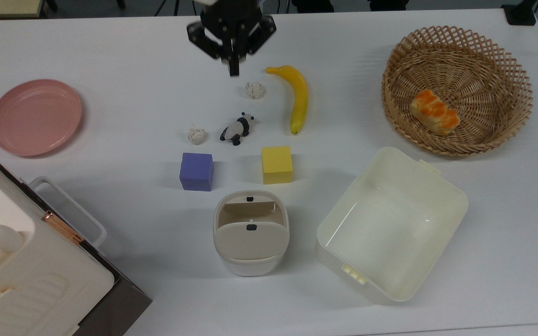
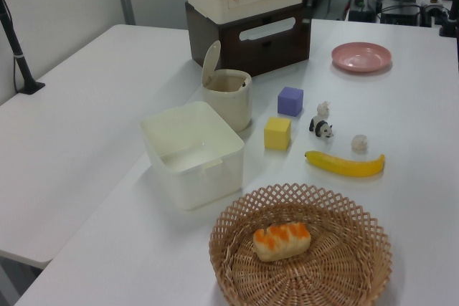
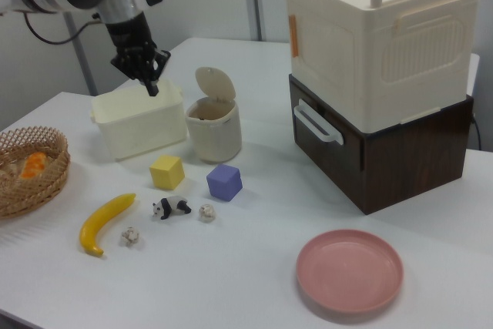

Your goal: Open the trash can

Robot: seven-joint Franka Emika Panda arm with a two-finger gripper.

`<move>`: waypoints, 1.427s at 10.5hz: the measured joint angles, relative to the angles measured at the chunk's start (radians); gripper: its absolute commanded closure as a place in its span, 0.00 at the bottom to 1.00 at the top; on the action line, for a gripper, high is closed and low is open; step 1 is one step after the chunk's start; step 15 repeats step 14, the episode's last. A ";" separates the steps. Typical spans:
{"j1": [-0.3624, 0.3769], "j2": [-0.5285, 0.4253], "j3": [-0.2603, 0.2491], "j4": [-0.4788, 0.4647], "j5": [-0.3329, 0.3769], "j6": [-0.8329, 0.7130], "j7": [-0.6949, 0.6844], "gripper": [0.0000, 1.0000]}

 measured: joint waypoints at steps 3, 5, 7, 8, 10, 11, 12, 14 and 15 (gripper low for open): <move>-0.009 -0.074 -0.003 -0.003 0.000 -0.162 0.000 0.64; -0.014 -0.098 -0.003 -0.007 0.000 -0.200 0.017 0.18; -0.014 -0.104 -0.003 -0.009 0.000 -0.202 0.048 0.00; -0.014 -0.104 -0.003 -0.011 0.000 -0.202 0.051 0.00; -0.014 -0.104 -0.003 -0.012 0.000 -0.205 0.056 0.00; -0.013 -0.104 -0.002 -0.012 0.000 -0.221 0.057 0.00; -0.013 -0.104 -0.002 -0.012 0.000 -0.231 0.058 0.00; -0.014 -0.104 -0.004 -0.012 0.000 -0.233 0.060 0.00; -0.014 -0.104 -0.004 -0.012 0.000 -0.233 0.060 0.00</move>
